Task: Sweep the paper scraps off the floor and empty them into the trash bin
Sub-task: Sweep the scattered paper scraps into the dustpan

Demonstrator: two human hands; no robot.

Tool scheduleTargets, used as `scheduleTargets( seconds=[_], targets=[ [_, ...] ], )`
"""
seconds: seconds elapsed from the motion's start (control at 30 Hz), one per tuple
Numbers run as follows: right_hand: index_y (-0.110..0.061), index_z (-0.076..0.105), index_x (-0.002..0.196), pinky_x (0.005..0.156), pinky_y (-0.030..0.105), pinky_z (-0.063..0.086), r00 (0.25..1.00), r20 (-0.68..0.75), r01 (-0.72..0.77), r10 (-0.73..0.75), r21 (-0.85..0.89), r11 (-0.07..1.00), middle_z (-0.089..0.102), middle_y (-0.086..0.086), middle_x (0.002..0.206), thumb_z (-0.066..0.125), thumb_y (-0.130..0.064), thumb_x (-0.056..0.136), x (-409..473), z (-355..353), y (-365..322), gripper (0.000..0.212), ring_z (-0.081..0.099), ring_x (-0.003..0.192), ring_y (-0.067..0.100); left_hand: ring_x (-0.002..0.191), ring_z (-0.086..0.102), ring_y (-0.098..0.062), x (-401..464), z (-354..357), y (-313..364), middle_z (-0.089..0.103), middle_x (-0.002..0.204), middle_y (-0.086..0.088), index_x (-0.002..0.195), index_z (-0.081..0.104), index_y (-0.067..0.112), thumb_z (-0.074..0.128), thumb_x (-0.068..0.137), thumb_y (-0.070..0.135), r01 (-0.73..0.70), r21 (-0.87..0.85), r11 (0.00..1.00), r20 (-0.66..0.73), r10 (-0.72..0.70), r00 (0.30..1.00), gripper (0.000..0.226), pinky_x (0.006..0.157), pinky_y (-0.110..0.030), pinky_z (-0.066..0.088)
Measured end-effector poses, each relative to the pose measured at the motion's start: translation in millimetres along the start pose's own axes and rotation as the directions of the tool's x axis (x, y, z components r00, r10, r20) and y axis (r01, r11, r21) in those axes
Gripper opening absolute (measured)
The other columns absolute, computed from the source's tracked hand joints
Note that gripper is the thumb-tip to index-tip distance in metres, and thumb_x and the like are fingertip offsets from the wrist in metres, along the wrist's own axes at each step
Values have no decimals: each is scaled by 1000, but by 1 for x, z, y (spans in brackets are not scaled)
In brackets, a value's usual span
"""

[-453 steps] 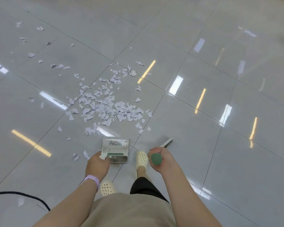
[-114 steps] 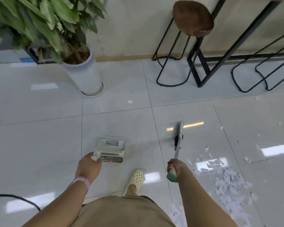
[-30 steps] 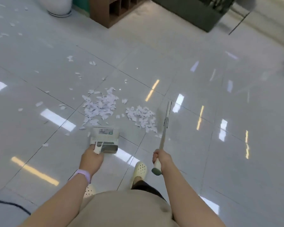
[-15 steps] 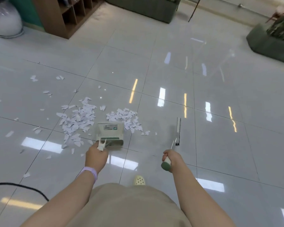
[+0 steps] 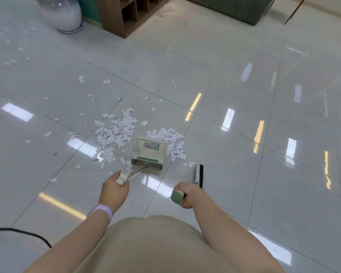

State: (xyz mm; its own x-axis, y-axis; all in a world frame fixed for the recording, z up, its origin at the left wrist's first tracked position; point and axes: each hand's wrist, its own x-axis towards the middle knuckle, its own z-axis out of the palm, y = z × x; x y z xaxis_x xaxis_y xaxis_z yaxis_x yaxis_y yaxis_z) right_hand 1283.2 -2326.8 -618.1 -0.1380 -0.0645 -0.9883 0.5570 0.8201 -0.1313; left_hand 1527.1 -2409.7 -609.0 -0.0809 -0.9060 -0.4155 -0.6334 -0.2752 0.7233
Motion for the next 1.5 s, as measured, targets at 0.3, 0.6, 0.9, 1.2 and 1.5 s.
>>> scheduleTargets(
  seconds=[0.3,0.6,0.9,1.2,1.5],
  targets=[
    [-10,42,79,30,16,35,956,294,7,-4,-10,1000,37,1,54,44,4,92,12,78,-62,20,39,30,10,63,55,-34,-21,-57,-37,62,69,-15,84,58,17,55,91,13,197,43,980,-191,-185,964,8,53,-29,42],
    [-10,42,80,31,18,29,959,270,105,-83,-68,992,34,0,53,51,5,87,2,150,-96,18,31,33,10,58,53,-24,40,-102,-41,58,64,-7,95,60,16,52,89,8,216,55,975,-225,-199,954,13,49,-26,38],
    [2,52,103,36,20,36,952,-143,257,-272,-111,960,42,5,50,50,1,89,-5,157,-115,14,37,31,17,69,62,-23,154,-152,-15,69,78,-1,107,70,22,60,89,11,92,-53,994,-105,-97,990,23,54,-23,41],
    [-5,56,89,45,22,34,938,-285,170,-195,-113,979,45,5,44,55,-5,89,-15,108,-128,2,42,33,18,59,51,-20,200,-150,18,57,63,-1,75,58,19,55,89,6,-20,6,1000,51,20,999,19,52,-24,37],
    [-4,58,86,43,25,44,994,-100,19,-54,-326,945,56,10,57,57,6,79,22,124,-202,12,54,37,22,57,50,-23,228,-115,35,58,60,-5,78,63,15,58,87,10,69,75,995,27,-71,997,12,55,-28,41]
  ],
)
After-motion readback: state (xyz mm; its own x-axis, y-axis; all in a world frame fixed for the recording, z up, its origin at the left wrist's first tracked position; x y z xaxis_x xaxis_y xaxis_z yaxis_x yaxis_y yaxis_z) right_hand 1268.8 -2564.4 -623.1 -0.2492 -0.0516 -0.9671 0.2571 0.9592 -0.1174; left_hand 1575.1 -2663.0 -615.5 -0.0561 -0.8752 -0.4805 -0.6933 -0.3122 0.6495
